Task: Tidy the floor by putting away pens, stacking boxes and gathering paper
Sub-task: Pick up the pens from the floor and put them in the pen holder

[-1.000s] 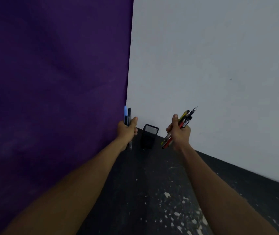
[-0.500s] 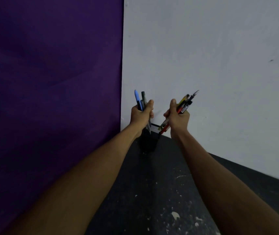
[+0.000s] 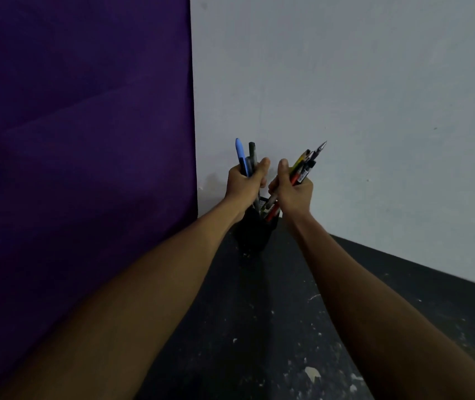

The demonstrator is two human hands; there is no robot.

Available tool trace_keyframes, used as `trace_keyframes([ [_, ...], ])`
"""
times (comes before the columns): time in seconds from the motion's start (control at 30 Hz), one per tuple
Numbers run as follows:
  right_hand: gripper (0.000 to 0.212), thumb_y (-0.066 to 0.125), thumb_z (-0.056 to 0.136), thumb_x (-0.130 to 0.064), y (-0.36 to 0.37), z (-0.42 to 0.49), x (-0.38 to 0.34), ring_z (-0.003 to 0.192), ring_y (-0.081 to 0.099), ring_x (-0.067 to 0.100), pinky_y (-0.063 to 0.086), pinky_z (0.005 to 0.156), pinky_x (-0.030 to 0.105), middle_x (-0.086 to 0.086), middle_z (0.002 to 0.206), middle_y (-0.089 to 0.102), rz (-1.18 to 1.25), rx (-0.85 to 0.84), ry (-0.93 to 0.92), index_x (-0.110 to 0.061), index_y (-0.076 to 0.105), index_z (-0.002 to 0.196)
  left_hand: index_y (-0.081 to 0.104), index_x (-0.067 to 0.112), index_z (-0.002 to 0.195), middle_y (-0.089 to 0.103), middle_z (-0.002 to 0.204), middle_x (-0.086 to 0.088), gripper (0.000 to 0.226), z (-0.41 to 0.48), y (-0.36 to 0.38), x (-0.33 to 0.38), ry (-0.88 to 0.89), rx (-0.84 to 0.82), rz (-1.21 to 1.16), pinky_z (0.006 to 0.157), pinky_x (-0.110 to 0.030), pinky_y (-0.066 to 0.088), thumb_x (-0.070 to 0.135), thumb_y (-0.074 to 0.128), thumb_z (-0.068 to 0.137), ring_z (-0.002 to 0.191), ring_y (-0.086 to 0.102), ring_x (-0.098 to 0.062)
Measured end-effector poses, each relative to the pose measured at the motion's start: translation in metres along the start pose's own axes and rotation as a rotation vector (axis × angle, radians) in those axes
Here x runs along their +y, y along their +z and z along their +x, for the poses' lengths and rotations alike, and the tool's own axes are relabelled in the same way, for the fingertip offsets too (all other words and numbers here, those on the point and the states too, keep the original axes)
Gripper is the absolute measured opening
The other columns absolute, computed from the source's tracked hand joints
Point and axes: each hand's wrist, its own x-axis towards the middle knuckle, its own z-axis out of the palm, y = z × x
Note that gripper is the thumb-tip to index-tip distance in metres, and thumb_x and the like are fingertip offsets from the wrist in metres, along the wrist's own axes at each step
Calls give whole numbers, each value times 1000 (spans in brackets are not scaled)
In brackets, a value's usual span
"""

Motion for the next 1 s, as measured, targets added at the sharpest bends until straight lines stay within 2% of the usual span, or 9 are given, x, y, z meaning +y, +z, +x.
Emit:
trace_keyframes([
  [0.13,49,54,95,-32,1,3,11,56,56,21,48,51,25,17,63,58,-14,-20,-24,14,60,77,56,14,72,57,64,-1,28,5,0,-10,0,-22,21,69,-25,51,36,62,89,61,56,-12],
  [0.3,36,54,96,-29,3,4,20,56,52,21,44,48,23,15,63,54,-15,-22,-5,0,61,77,58,11,81,59,68,-1,25,10,-1,-22,-29,-22,22,71,-25,52,35,63,89,65,58,-13],
  [0.43,37,55,95,-31,8,4,26,65,62,22,54,61,33,13,69,62,7,-14,52,2,65,81,64,1,93,67,76,-3,35,11,-1,-28,-27,-15,25,74,-27,55,35,65,87,74,66,-16],
  [0.47,36,55,95,-31,9,4,27,67,65,19,55,64,35,10,69,63,7,-10,61,1,66,83,64,-1,95,68,79,-5,37,11,0,-29,-23,-13,24,75,-29,55,35,66,87,77,67,-18],
  [0.57,29,53,96,-28,9,3,29,63,63,4,51,63,24,-4,66,63,-17,-1,54,-8,68,82,64,2,88,69,80,-7,32,12,2,-32,-6,-21,50,81,-34,55,34,66,87,79,67,-19],
  [0.63,28,52,97,-27,8,3,30,60,61,-1,49,62,21,-6,65,62,-12,-3,51,-12,67,80,64,5,85,69,82,-9,31,11,4,-33,-2,-26,58,83,-37,56,36,67,85,82,68,-21],
  [0.7,29,51,97,-28,8,3,29,65,63,3,50,65,23,-4,68,64,-4,-9,58,-10,68,82,65,5,88,69,84,-9,33,9,6,-33,-5,-28,54,82,-35,56,38,67,85,84,68,-22],
  [0.87,29,54,95,-31,4,2,29,82,68,15,57,77,32,7,84,70,-4,-2,43,-5,68,92,62,5,85,62,72,0,37,5,5,-30,5,-51,41,74,-28,54,41,70,81,74,63,-16],
  [1.0,16,58,93,-28,2,0,26,86,69,17,57,81,34,5,88,72,13,-47,19,-16,69,90,67,6,99,72,87,-6,60,2,5,-28,-29,-106,11,79,-36,59,59,68,71,86,70,-18],
])
